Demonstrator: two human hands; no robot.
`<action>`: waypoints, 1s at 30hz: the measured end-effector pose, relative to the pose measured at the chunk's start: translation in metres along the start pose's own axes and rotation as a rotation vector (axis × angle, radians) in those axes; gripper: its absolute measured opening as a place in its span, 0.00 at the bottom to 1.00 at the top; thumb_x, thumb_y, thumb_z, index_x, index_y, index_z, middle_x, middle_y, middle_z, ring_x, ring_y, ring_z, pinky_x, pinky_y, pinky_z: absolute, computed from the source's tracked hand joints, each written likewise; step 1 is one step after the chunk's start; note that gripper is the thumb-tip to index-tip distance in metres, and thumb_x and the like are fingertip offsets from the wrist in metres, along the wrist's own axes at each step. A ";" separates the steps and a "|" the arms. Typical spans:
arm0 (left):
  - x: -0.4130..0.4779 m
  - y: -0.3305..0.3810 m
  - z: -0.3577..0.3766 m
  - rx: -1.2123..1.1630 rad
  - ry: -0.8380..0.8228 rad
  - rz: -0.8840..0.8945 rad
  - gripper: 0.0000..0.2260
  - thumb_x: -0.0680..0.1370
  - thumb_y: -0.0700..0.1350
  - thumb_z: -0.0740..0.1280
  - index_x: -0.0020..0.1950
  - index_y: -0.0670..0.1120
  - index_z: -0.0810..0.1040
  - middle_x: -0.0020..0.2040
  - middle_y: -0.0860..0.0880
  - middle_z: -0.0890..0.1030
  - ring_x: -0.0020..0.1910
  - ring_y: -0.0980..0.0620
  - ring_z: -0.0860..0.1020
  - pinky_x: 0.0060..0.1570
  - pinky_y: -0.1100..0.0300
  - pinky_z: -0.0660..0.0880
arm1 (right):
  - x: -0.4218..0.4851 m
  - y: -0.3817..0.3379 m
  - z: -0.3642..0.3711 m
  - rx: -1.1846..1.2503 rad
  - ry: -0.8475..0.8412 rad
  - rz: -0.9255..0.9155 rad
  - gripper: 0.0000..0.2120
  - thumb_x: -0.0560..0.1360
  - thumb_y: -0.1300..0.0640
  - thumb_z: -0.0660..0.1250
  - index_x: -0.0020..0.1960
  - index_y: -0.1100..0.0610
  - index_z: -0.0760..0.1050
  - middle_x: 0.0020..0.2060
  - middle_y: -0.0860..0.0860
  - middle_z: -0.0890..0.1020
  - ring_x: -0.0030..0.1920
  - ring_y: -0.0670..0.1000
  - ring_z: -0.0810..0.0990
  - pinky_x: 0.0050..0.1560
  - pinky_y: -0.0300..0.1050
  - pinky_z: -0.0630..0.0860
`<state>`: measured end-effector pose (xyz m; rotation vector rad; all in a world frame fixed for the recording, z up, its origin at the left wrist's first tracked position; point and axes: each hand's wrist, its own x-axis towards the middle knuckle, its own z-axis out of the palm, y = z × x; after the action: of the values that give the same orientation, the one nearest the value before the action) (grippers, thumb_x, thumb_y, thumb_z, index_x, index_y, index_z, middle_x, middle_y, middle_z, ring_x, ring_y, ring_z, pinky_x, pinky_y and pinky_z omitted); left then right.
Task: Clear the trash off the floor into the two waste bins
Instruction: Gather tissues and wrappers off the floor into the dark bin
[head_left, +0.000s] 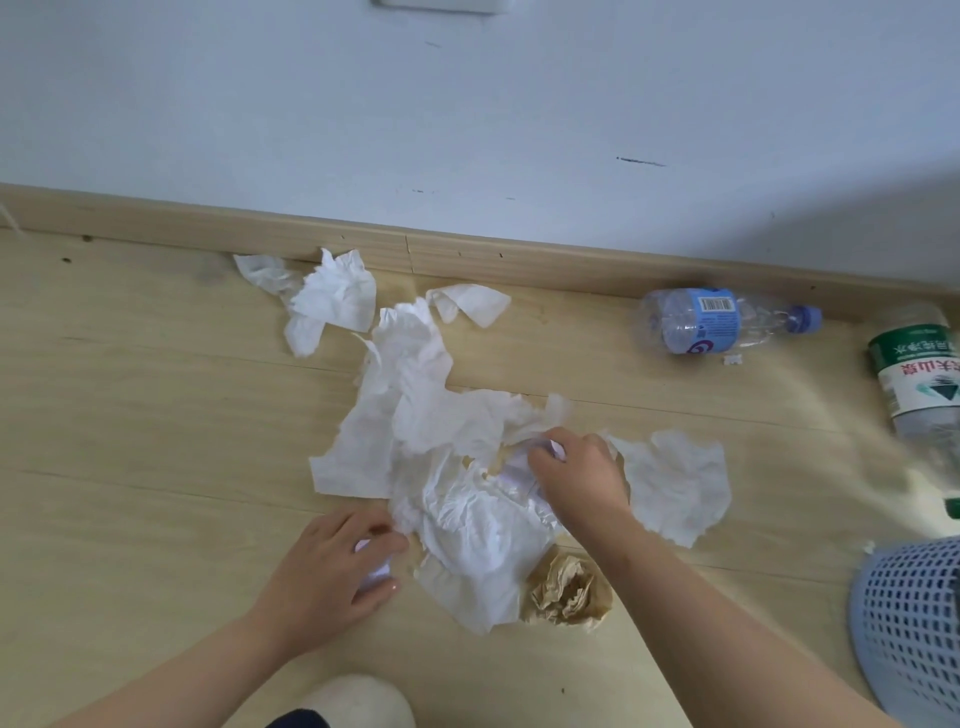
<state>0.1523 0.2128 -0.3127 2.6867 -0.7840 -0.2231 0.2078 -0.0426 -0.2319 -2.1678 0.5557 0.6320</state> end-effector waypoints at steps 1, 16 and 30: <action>0.001 -0.001 0.003 0.009 0.043 0.006 0.10 0.70 0.53 0.62 0.50 0.55 0.71 0.50 0.56 0.71 0.47 0.55 0.70 0.46 0.63 0.67 | -0.001 -0.001 0.000 0.008 0.005 0.004 0.10 0.77 0.51 0.58 0.53 0.48 0.76 0.52 0.49 0.68 0.35 0.40 0.67 0.32 0.34 0.61; 0.059 0.026 -0.026 -0.014 0.340 -0.150 0.17 0.72 0.55 0.67 0.57 0.51 0.69 0.36 0.51 0.73 0.22 0.57 0.70 0.17 0.72 0.59 | 0.002 -0.001 0.006 0.242 0.040 0.021 0.09 0.73 0.69 0.56 0.45 0.56 0.68 0.47 0.55 0.79 0.34 0.48 0.78 0.27 0.34 0.73; 0.120 0.035 -0.045 -0.244 -0.109 -0.492 0.11 0.75 0.38 0.61 0.55 0.46 0.73 0.52 0.49 0.72 0.46 0.50 0.72 0.40 0.57 0.69 | 0.008 0.013 0.008 0.110 -0.093 -0.040 0.23 0.75 0.67 0.58 0.64 0.45 0.69 0.52 0.47 0.70 0.40 0.49 0.76 0.37 0.40 0.75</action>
<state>0.2465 0.1318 -0.2649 2.5995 -0.0963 -0.5459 0.2044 -0.0455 -0.2489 -2.0303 0.4849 0.6615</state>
